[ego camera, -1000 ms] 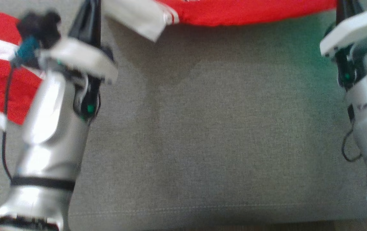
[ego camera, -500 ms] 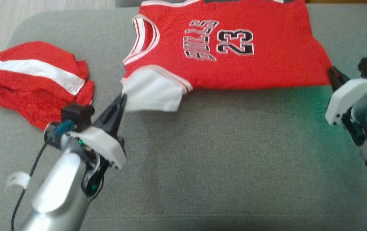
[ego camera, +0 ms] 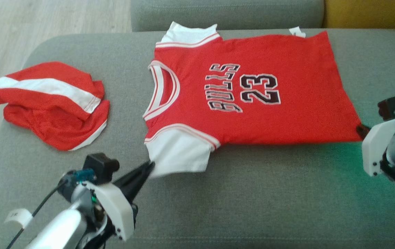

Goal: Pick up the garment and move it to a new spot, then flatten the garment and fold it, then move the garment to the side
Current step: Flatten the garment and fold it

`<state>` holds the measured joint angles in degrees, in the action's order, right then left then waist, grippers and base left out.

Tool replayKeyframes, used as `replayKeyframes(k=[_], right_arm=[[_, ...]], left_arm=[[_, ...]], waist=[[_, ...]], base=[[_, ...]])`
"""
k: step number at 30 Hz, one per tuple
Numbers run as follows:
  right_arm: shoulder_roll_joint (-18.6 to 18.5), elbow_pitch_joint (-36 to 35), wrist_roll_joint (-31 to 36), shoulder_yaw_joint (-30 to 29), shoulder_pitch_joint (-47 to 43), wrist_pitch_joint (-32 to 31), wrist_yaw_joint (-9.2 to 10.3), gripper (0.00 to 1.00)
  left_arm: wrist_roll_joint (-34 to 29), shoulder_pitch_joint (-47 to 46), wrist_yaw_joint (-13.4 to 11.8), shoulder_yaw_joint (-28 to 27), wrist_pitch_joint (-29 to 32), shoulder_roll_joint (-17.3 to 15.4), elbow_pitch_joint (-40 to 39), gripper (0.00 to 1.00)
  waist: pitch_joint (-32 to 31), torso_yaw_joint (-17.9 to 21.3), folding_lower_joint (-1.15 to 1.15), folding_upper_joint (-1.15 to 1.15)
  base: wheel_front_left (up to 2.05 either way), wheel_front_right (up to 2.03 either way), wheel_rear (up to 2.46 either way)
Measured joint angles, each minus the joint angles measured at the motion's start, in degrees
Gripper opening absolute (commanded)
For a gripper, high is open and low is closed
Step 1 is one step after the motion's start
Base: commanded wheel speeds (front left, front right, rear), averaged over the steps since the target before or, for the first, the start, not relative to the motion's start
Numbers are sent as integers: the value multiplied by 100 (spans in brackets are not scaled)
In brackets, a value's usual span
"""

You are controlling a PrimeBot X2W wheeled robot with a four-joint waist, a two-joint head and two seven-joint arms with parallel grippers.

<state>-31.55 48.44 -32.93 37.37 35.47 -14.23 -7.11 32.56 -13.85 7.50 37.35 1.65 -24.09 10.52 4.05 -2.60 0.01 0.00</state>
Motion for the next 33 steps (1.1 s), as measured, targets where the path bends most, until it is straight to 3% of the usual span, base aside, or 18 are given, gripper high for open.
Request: replayKeyframes(k=[7, 13, 15, 23, 33], right_arm=[[-381, -643, -592, 289, -378, -1063, 0, 0], [-539, -1093, -843, 34, -563, -1548, 0, 0], [-539, -1232, -775, -178, -555, -1612, 0, 0], [-315, -1226, -355, -815, -297, -1760, 0, 0], [147, -833, 343, -1209, 377, -1836, 0, 0]], left_arm=[[498, 419, 0, 288, 694, -504, -767, 0], [538, 518, -147, 258, 985, -783, -1287, 0], [431, 425, -247, 237, 984, -787, -1337, 0], [209, -411, -243, 221, 977, -649, -1169, 0], [-26, -1602, -137, 237, 829, -308, -241, 0]], waist=[[-177, 63, 0, 0], [-130, 121, 0, 0], [-38, 137, 0, 0], [291, 168, 0, 0], [829, 205, -1, 0]], base=[[0, 0, 0], [0, 0, 0], [0, 0, 0], [0, 0, 0], [0, 0, 0]])
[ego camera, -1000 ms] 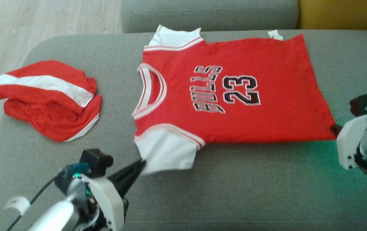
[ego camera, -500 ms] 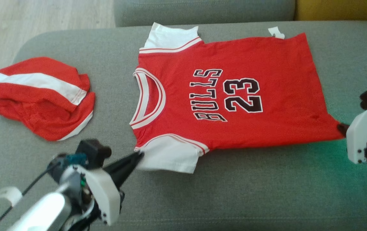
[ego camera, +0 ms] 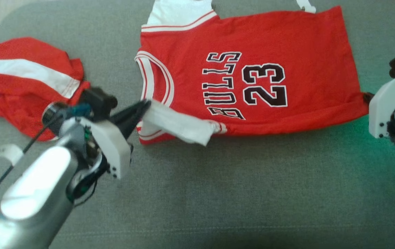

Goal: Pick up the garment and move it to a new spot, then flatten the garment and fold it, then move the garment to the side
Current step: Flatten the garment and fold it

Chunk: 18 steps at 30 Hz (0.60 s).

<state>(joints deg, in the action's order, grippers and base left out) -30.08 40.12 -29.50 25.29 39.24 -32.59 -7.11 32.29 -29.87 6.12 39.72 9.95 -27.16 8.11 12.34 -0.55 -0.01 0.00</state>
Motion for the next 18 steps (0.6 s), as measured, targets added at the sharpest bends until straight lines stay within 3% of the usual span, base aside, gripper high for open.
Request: replayKeyframes(k=[18], right_arm=[[688, 869, 545, -186, 876, 789, 0, 0]], left_arm=[[-263, -1439, 94, 40, -573, 369, 1845, 0]], waist=[[665, 275, 0, 0]], base=[[0, 0, 0]])
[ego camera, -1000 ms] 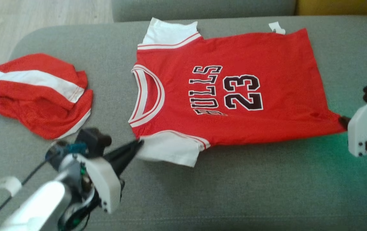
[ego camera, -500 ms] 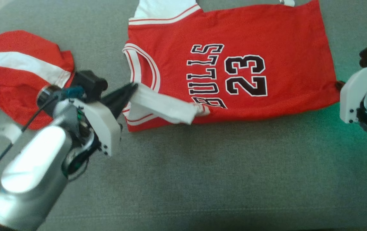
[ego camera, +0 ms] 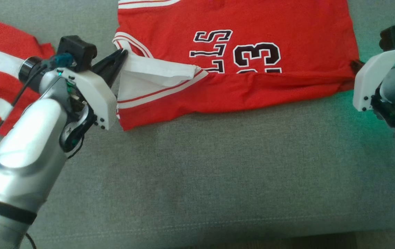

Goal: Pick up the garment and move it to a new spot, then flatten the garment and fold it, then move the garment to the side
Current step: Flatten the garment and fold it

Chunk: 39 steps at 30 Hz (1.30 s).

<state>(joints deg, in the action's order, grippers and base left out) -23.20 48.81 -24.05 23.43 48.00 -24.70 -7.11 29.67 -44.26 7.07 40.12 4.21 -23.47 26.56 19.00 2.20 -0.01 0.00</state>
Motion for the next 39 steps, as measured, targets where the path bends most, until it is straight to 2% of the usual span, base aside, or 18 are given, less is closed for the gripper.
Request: replayKeyframes(k=[1, 2, 3, 4, 5, 6, 9, 12, 16, 19, 23, 28, 31, 34, 39], right_arm=[[18, 44, 3, 7, 28, 52, 0, 0], [45, 86, 4, 8, 58, 140, 0, 38], [73, 111, 29, 3, 86, 293, 0, 100], [96, 136, 42, -15, 107, 423, 0, 100], [120, 172, 42, -35, 129, 552, 0, 100], [141, 194, 42, -48, 149, 720, 0, 100], [170, 194, 68, -133, 198, 1429, 0, 100], [202, 193, 114, -319, 192, 2235, 0, 100], [266, -19, 347, -450, 116, 3339, 0, 100], [369, -344, 388, -722, -188, 3795, 0, 100], [515, -1121, 701, -1306, -957, 3894, 0, 100], [1068, -2621, 1301, -2134, -2189, 3925, 0, 100], [1394, -3123, 1670, -2323, -2919, 3935, 0, 100], [1664, -3390, 1880, -2469, -3420, 3934, 0, 100], [1767, -3642, 2071, -2543, -3605, 3934, 0, 100]], left_arm=[[-13, -40, 1, 27, -38, 27, 69, 0], [-36, -76, 1, 58, -67, 45, 140, 0], [-36, -103, 1, 88, -111, 52, 190, 0], [-54, -126, 3, 138, -187, 55, 241, 24], [-123, -141, -1, 169, -313, 58, 298, 74], [-191, -153, -34, 169, -448, 73, 363, 100], [-234, -174, -197, 122, -820, 171, 525, 100], [-170, -168, -477, -94, -1289, 388, 639, 100], [156, -46, -878, -612, -1759, 637, 575, 100], [349, 363, -1146, -1059, -1853, 822, 227, 100], [309, 1194, -1430, -1823, -1878, 1232, -737, 100], [-376, 2221, -1507, -2260, -1892, 1705, -1618, 100], [-586, 2792, -1455, -2377, -1892, 1929, -1774, 100], [-800, 3199, -1426, -2428, -1892, 2002, -1774, 100], [-1007, 3332, -1355, -2431, -1892, 2041, -1480, 100]], waist=[[21, 8, 0, 0], [36, 15, 0, 0], [49, 21, 0, 0], [55, 26, 0, 0], [56, 28, 0, 0], [50, 29, 0, 0], [12, 19, 1, 0], [-67, 1, 0, 0], [-251, -12, 1, 0], [-438, -17, 1, 0], [-695, -33, 1, 0], [-976, -57, 1, 0], [-1112, -55, 1, 0], [-1186, -15, 1, 0], [-1145, 39, 1, 0]], base=[[0, 0, 0], [0, 0, 0], [0, 0, 0], [0, 0, 0], [0, 0, 0], [0, 0, 0], [0, 0, 0], [0, 0, 0], [0, 0, 0], [0, 0, 0], [0, 0, 0], [0, 0, 0], [0, 0, 0], [0, 0, 0], [0, 0, 0]])
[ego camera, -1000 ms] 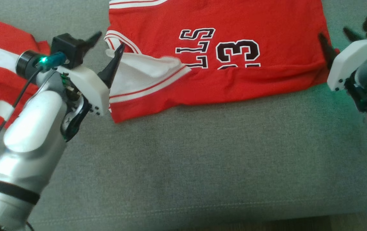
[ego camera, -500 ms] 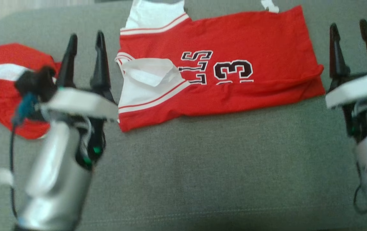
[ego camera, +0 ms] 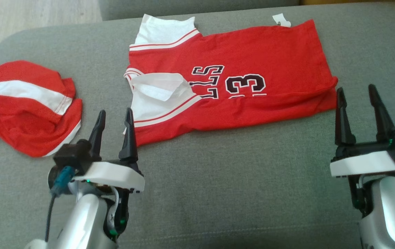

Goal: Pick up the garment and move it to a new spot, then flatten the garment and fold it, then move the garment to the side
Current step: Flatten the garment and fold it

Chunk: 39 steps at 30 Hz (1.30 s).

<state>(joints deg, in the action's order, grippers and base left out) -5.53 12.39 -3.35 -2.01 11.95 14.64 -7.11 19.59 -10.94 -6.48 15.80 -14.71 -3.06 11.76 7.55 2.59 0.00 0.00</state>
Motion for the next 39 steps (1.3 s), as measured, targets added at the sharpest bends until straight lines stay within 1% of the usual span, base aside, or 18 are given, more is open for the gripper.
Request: replayKeyframes(k=[3, 7, 10, 12, 13, 17, 21, 23, 24, 25, 27, 30, 32, 36, 39], right_arm=[[11, -102, 48, -42, 26, 0, 0, 100], [11, -201, 78, -58, 36, 0, 0, 100], [9, -255, 92, -58, 51, -3, 0, 100], [0, -320, 91, -60, 90, -8, 0, 100], [0, -320, 91, -60, 90, -8, 0, 100], [-5, -452, 82, -145, 254, -37, 0, 100], [-15, -525, 82, -193, 310, -54, 0, 100], [-15, -548, 82, -209, 311, -58, 0, 100], [-15, -550, 82, -230, 314, -96, 0, 100], [-14, -542, 82, -250, 319, -172, 0, 100], [-13, -443, 82, -297, 341, -393, 0, 100], [41, -122, 80, -452, 432, -825, 0, 100], [125, 180, 84, -673, 526, -1139, 0, 100], [189, 905, 153, -1112, 854, -1794, 0, 100], [219, 1414, 234, -1390, 1214, -2079, 0, 100]], left_arm=[[-136, -65, -8, 4, 0, 5, 350, 100], [-237, -359, -20, 74, 40, 22, 1181, 100], [-253, -622, -129, 83, 221, 19, 1784, 100], [-281, -890, -257, 12, 291, 4, 2249, 100], [-281, -890, -257, 12, 291, 4, 2249, 100], [-444, -1275, -333, 97, 648, -81, 2982, 100], [-571, -1532, -361, 204, 664, -197, 3256, 100], [-581, -1679, -316, 219, 706, -205, 3375, 100], [-581, -1725, -249, 236, 710, -207, 3427, 47], [-581, -1759, -188, 258, 710, -208, 3460, 0], [-575, -1788, -87, 342, 669, -180, 3461, 0], [-511, -1781, -75, 366, 386, -120, 3430, 0], [-487, -1759, -75, 382, 244, -78, 3312, 0], [-491, -1750, -56, 436, 89, -32, 2754, 0], [-556, -1750, -49, 573, 46, -21, 2306, 0]], waist=[[61, 44, 0, 0], [157, 138, 0, 0], [234, 226, 0, 0], [319, 315, 0, 0], [319, 315, 0, 0], [472, 453, 0, 0], [602, 530, 0, 0], [645, 546, 0, 0], [659, 547, 0, 0], [667, 541, 0, 0], [678, 505, 0, 0], [676, 414, 0, 0], [673, 333, -1, 0], [686, 139, -1, 0], [731, -14, -1, 0]], base=[[0, 0, 0], [0, 0, 0], [0, 0, 0], [0, 0, 0], [0, 0, 0], [0, 0, 0], [0, 0, 0], [0, 0, 0], [0, 0, 0], [0, 0, 0], [0, 0, 0], [0, 0, 0], [0, 0, 0], [0, 0, 0], [0, 0, 0]])
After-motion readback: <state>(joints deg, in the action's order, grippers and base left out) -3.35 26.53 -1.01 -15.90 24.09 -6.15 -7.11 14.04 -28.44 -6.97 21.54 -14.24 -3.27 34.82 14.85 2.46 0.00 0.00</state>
